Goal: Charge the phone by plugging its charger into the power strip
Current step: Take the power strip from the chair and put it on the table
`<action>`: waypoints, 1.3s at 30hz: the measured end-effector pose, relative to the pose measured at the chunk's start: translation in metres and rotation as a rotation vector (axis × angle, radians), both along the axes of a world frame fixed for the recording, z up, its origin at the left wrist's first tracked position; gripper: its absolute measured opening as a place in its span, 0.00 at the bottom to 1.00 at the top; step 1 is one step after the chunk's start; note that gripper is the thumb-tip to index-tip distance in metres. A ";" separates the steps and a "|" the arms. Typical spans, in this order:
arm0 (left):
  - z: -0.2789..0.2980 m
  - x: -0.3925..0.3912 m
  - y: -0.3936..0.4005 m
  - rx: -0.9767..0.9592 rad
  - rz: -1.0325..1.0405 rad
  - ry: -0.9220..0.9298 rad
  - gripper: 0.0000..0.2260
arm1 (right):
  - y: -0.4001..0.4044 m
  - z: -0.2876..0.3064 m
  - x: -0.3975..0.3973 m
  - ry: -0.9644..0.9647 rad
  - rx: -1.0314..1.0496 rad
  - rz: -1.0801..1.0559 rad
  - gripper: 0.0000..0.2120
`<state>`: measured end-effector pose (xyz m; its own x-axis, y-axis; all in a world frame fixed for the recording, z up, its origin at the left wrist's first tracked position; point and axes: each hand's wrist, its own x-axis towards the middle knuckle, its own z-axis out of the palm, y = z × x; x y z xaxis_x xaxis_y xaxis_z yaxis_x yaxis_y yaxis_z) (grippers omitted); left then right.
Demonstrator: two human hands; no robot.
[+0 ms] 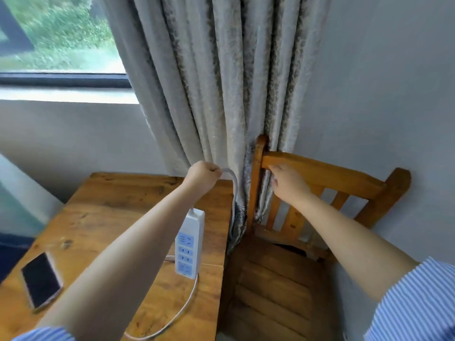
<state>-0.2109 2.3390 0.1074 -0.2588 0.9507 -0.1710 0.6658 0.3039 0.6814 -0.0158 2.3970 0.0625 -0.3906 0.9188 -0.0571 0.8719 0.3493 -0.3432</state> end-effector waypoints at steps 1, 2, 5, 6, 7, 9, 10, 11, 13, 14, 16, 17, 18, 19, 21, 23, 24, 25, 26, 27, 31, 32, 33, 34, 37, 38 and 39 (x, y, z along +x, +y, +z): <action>0.001 -0.003 -0.009 0.004 -0.019 -0.006 0.11 | -0.006 0.002 -0.007 0.061 -0.063 0.058 0.20; 0.001 -0.012 -0.026 0.011 -0.011 -0.009 0.10 | -0.018 0.004 -0.022 0.123 -0.136 0.134 0.20; 0.003 -0.033 -0.061 0.011 -0.021 -0.077 0.07 | -0.050 0.006 -0.057 0.366 -0.316 0.223 0.20; 0.004 -0.040 -0.071 0.011 -0.026 -0.095 0.07 | -0.060 0.007 -0.069 0.450 -0.358 0.224 0.19; 0.004 -0.050 -0.083 0.007 -0.033 -0.095 0.08 | -0.071 0.006 -0.081 0.517 -0.393 0.219 0.17; 0.004 -0.066 -0.100 -0.008 -0.084 -0.083 0.08 | -0.087 0.005 -0.099 0.561 -0.431 0.217 0.13; 0.004 -0.078 -0.111 -0.017 -0.133 -0.069 0.07 | -0.096 0.004 -0.110 0.566 -0.454 0.229 0.15; 0.004 -0.086 -0.118 -0.039 -0.195 -0.044 0.05 | -0.102 0.003 -0.115 0.585 -0.464 0.231 0.20; -0.002 -0.109 -0.137 -0.095 -0.301 0.065 0.07 | -0.120 -0.001 -0.131 0.659 -0.492 0.183 0.25; -0.007 -0.117 -0.142 -0.116 -0.335 0.130 0.11 | -0.125 -0.003 -0.135 0.704 -0.488 0.140 0.26; -0.020 -0.138 -0.153 -0.150 -0.345 0.203 0.15 | -0.135 -0.009 -0.147 0.805 -0.455 0.044 0.27; -0.028 -0.150 -0.159 -0.132 -0.371 0.222 0.13 | -0.143 -0.014 -0.155 0.839 -0.429 -0.013 0.27; -0.032 -0.153 -0.159 -0.094 -0.387 0.248 0.09 | -0.144 -0.013 -0.155 0.855 -0.400 -0.046 0.27; -0.039 -0.161 -0.159 -0.050 -0.416 0.286 0.04 | -0.150 -0.016 -0.158 0.864 -0.364 -0.083 0.27; -0.051 -0.171 -0.157 0.042 -0.479 0.341 0.05 | -0.156 -0.021 -0.162 0.877 -0.308 -0.154 0.27; -0.064 -0.178 -0.153 0.084 -0.506 0.363 0.06 | -0.162 -0.026 -0.164 0.880 -0.256 -0.219 0.27; -0.071 -0.179 -0.151 0.094 -0.526 0.398 0.06 | -0.165 -0.028 -0.163 0.853 -0.234 -0.246 0.26; -0.077 -0.181 -0.149 0.104 -0.550 0.454 0.06 | -0.168 -0.031 -0.162 0.811 -0.225 -0.268 0.25; -0.084 -0.183 -0.147 0.110 -0.570 0.503 0.06 | -0.171 -0.034 -0.162 0.765 -0.221 -0.285 0.24; -0.089 -0.185 -0.144 0.108 -0.583 0.539 0.06 | -0.174 -0.037 -0.162 0.716 -0.227 -0.299 0.24; -0.105 -0.189 -0.128 0.086 -0.638 0.656 0.11 | -0.179 -0.049 -0.162 0.473 -0.273 -0.222 0.27; -0.111 -0.190 -0.123 0.072 -0.646 0.690 0.13 | -0.177 -0.055 -0.163 0.411 -0.279 -0.196 0.26; -0.115 -0.192 -0.121 0.055 -0.650 0.725 0.14 | -0.176 -0.058 -0.166 0.361 -0.278 -0.175 0.26; -0.126 -0.192 -0.112 0.036 -0.646 0.747 0.14 | -0.167 -0.068 -0.167 0.327 -0.290 -0.160 0.26; -0.139 -0.193 -0.108 -0.006 -0.621 0.765 0.15 | -0.160 -0.079 -0.169 0.236 -0.268 -0.111 0.25; -0.144 -0.191 -0.106 -0.004 -0.607 0.752 0.15 | -0.157 -0.083 -0.166 0.214 -0.260 -0.102 0.25; -0.151 -0.189 -0.102 -0.008 -0.597 0.738 0.15 | -0.151 -0.090 -0.163 0.204 -0.262 -0.099 0.25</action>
